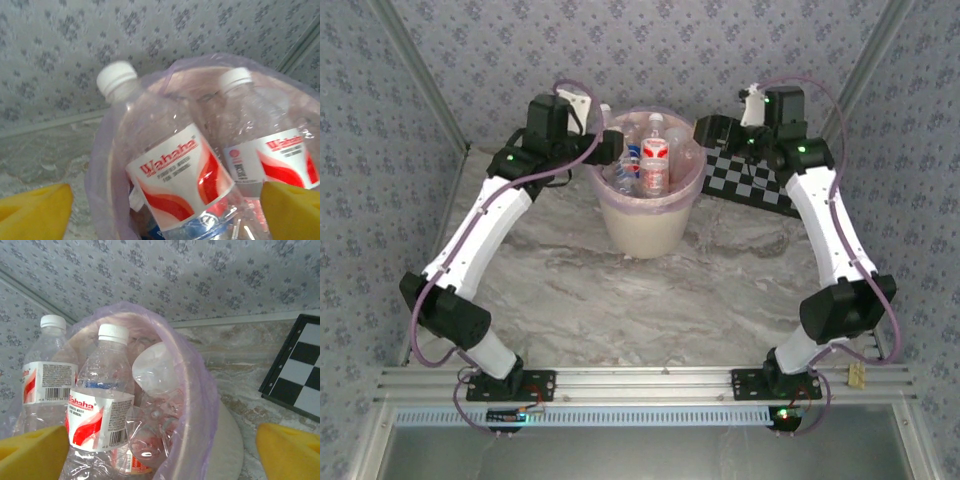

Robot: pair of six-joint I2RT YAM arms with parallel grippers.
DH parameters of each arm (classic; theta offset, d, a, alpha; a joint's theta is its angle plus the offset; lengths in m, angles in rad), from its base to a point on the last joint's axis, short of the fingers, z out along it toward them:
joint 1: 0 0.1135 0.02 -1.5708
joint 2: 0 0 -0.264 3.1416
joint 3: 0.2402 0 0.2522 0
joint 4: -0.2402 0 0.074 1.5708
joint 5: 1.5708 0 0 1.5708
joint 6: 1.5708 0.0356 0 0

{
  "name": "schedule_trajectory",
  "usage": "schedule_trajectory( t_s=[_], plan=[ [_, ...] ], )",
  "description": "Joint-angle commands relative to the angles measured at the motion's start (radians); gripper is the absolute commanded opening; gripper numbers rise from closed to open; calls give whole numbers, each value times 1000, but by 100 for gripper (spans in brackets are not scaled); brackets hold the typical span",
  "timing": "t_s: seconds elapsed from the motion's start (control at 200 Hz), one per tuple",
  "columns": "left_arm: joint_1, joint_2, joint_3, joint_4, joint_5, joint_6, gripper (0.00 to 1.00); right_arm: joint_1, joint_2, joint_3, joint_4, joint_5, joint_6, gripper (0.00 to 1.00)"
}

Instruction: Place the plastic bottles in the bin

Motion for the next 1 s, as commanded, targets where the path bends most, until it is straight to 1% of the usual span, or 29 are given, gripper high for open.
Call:
schedule_trajectory(
  t_s=[0.0,0.11,0.19,0.26,0.31,0.355,0.365,0.395,0.44,0.475,0.52,0.625,0.69,0.765,0.905,0.995],
  plan=[
    [10,-26,74,-30,33,68,100,-42,-70,-7,-14,-10,-36,100],
    [31,-102,53,-13,-23,93,100,-91,-156,-108,10,65,-61,100],
    [52,-198,-51,21,-114,110,100,-110,-221,-207,44,166,-90,100],
    [72,-303,-179,60,-224,115,100,-112,-291,-332,88,263,-131,100],
    [96,-379,-299,89,-284,103,100,-114,-350,-452,164,326,-156,100],
    [125,-448,-407,115,-311,91,100,-113,-408,-566,246,390,-160,100],
    [132,-460,-430,121,-313,90,100,-113,-417,-622,267,404,-160,100],
    [154,-507,-500,138,-318,84,100,-115,-457,-708,329,437,-161,100],
    [186,-568,-605,154,-327,69,100,-120,-502,-815,417,471,-179,100],
    [201,-614,-684,167,-360,62,100,-122,-526,-877,460,494,-197,100],
    [209,-669,-793,196,-417,59,100,-125,-537,-932,479,532,-219,100],
    [228,-771,-1050,333,-533,42,100,-128,-515,-1015,452,619,-258,100],
    [252,-792,-1168,390,-586,-13,100,-129,-502,-1086,505,645,-259,100],
    [283,-784,-1254,425,-589,-75,100,-130,-494,-1161,587,678,-232,100],
    [307,-727,-1371,575,-590,-65,100,-132,-473,-1253,702,735,-214,100],
    [325,-671,-1424,706,-541,-46,100,-135,-439,-1287,764,738,-215,100]
  ],
)
